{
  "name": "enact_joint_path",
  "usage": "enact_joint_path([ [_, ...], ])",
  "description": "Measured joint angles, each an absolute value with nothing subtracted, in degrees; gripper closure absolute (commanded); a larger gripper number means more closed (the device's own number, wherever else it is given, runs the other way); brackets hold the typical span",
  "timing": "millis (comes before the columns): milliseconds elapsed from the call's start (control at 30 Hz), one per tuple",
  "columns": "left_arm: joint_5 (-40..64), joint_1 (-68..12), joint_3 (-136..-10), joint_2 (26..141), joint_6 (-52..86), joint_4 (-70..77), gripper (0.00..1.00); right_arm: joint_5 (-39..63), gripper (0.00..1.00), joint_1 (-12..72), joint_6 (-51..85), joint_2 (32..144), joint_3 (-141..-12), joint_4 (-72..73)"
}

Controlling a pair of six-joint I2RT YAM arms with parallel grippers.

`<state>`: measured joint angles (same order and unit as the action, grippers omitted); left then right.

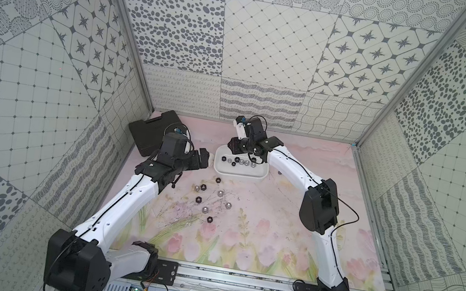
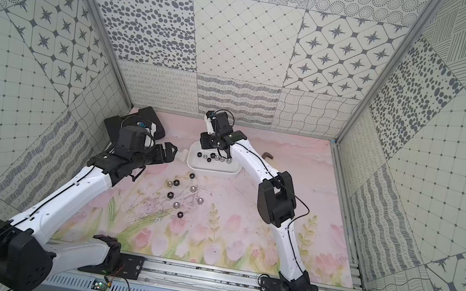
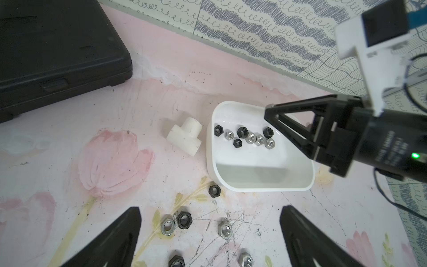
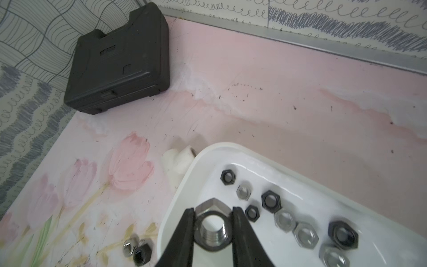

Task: Put the nuts on the desktop into the storage box
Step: Pick up the nut from the center of the board, then place the nut in the storage box.

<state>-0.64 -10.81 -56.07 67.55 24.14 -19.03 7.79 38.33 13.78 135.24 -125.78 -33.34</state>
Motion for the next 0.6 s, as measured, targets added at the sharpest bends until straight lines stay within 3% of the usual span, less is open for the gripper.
enact_joint_path([
  [233, -0.7, -10.8, -56.1, 67.0, 23.9, -19.0, 0.01, 8.3, 0.85, 38.6, 12.3, 147.2, -139.1, -42.2],
  [600, -0.6, -10.8, -56.1, 67.0, 23.9, -19.0, 0.01, 4.2, 0.84, 38.8, 11.5, 147.9, -140.1, -44.4],
])
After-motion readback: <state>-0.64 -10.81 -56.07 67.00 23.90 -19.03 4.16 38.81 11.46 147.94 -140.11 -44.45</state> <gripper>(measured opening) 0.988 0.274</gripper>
